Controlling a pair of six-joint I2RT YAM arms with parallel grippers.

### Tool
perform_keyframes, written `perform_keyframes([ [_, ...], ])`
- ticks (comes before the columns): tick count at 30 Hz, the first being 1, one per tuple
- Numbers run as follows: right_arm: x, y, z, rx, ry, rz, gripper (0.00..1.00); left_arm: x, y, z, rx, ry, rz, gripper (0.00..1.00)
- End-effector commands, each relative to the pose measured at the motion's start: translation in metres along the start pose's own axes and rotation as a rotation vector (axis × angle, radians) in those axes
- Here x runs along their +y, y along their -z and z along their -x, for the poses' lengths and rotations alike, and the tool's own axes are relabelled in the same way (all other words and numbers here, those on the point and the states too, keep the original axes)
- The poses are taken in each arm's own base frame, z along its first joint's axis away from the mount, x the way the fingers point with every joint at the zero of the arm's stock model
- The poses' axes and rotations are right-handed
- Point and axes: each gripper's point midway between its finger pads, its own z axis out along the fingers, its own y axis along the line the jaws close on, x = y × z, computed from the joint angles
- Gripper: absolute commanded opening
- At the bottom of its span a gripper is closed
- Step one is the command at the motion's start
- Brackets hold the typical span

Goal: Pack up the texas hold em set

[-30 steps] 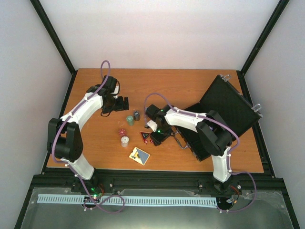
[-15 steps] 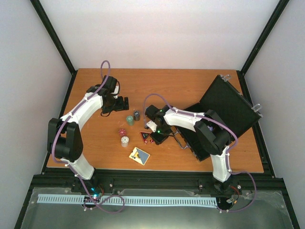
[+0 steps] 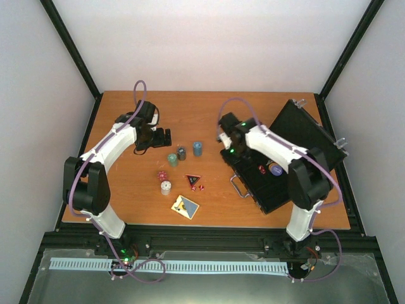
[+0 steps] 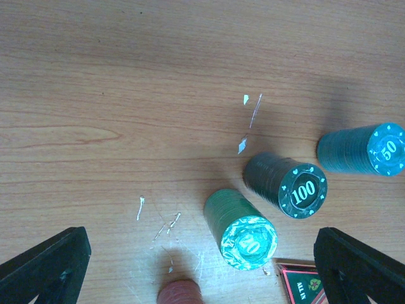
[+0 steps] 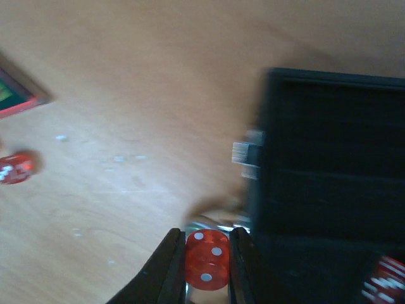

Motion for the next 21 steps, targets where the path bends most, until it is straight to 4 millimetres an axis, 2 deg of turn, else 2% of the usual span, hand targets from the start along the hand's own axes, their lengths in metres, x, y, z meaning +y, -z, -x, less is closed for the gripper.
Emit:
perform_keyframes([
  [1, -0.059, 0.022, -0.018, -0.001, -0.115, -0.131, 0.07, -0.004, -0.001, 0.004, -0.009, -0.004, -0.017, 1.0],
  [5, -0.104, 0.011, -0.038, 0.019, -0.24, -0.2, 0.06, -0.005, -0.002, 0.004, -0.006, -0.002, -0.022, 1.0],
  [9, -0.128, 0.004, -0.043, 0.002, -0.324, -0.229, 0.06, -0.005, -0.003, 0.004, -0.004, -0.003, -0.021, 1.0],
  [14, -0.14, -0.005, -0.043, -0.004, -0.348, -0.267, 0.06, -0.005, -0.005, 0.004, 0.0, -0.004, -0.017, 1.0],
  [21, -0.144, -0.022, -0.047, 0.019, -0.352, -0.26, 0.06, -0.004, -0.007, 0.004, 0.007, -0.005, -0.012, 1.0],
])
